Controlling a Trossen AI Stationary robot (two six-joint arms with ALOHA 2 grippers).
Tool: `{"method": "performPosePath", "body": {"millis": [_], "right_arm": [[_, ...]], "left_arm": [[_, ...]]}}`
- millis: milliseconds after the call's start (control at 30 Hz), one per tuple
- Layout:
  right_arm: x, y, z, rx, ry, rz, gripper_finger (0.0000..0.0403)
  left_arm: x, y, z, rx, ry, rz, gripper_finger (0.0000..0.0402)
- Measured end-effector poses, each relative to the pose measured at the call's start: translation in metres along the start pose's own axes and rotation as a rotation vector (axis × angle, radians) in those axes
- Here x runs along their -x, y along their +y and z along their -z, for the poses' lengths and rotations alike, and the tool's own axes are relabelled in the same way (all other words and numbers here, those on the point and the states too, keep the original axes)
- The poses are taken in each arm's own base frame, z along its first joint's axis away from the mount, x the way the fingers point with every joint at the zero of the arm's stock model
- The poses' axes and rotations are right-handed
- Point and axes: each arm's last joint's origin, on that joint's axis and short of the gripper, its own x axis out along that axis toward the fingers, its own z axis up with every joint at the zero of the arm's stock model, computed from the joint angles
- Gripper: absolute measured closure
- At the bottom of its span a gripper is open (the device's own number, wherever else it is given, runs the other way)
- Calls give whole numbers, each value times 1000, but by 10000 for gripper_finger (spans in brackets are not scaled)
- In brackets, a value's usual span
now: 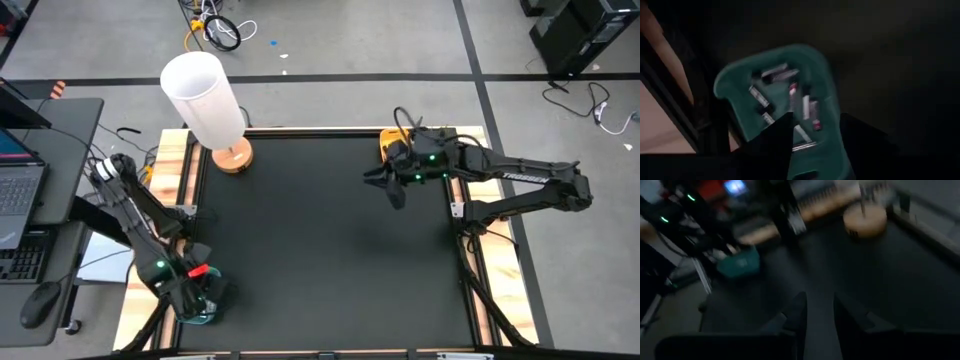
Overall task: Sort batteries
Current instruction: Return to Home Position
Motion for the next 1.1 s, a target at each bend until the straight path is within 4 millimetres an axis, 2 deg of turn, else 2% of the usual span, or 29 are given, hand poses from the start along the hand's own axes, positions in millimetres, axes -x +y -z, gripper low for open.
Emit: {"method": "performPosePath", "body": {"millis": [100, 200, 367, 533, 700, 800, 900, 1100], "right_arm": [[6, 5, -12, 74, -123, -80, 320], [20, 6, -24, 154, -231, -187, 326], [46, -11, -31, 161, -290, -173, 349], [71, -25, -31, 163, -310, -175, 378], [91, -34, -31, 207, -354, -134, 401], [99, -41, -25, 212, -372, -86, 400], [102, -52, -11, 172, -359, -79, 402], [92, -76, 28, -3, -356, -65, 402]], "left_arm": [[24, -8, -8, 6, -83, 43, 225], [38, -16, -22, 26, -176, 87, 226], [42, -35, -57, -6, -293, 127, 235], [42, -56, -101, -94, -425, 167, 239], [44, -68, -144, -212, -479, 181, 239], [47, -65, -163, -276, -476, 159, 241], [56, -54, -177, -295, -488, 147, 252], [86, -21, -190, -262, -583, 199, 287]]}}
